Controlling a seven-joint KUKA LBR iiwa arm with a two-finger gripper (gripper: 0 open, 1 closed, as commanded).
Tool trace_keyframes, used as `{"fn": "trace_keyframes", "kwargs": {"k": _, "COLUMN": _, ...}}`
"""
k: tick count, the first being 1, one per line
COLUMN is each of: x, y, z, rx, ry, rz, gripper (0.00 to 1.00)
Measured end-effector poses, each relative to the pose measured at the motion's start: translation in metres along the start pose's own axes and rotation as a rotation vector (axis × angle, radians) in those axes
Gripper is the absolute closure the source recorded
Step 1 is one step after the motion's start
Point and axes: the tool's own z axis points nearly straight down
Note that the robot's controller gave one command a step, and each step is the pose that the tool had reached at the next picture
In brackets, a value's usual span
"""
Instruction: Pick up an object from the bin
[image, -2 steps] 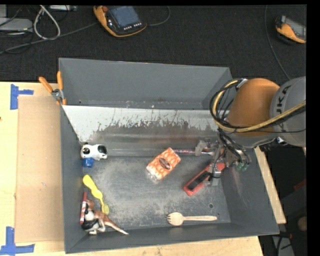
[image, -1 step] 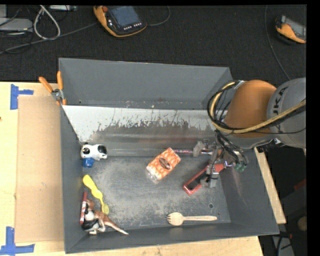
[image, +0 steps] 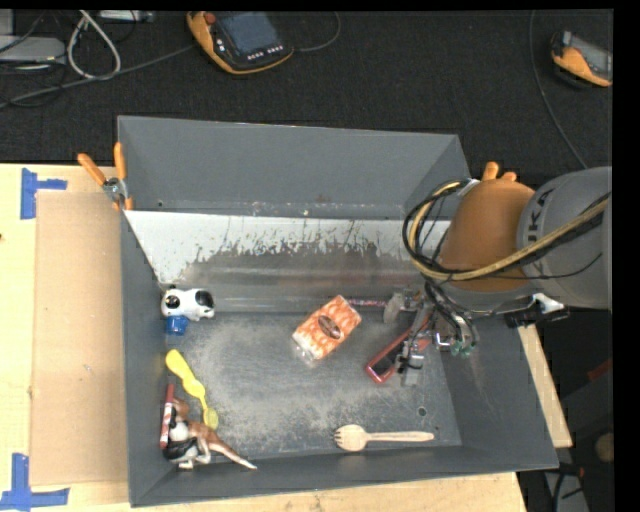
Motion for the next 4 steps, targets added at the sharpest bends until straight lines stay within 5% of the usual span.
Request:
{"fn": "trace_keyframes", "kwargs": {"k": 1, "x": -0.002, "y": 0.004, "z": 0.018, "rx": 0.0, "ry": -0.001, "rz": -0.002, "gripper": 0.0}}
{"fn": "trace_keyframes", "kwargs": {"k": 2, "x": -0.005, "y": 0.008, "z": 0.013, "rx": -0.005, "ry": -0.023, "rz": -0.051, "gripper": 1.0}}
{"fn": "trace_keyframes", "kwargs": {"k": 4, "x": -0.008, "y": 0.018, "z": 0.006, "rx": -0.005, "ry": -0.034, "rz": -0.082, "gripper": 1.0}}
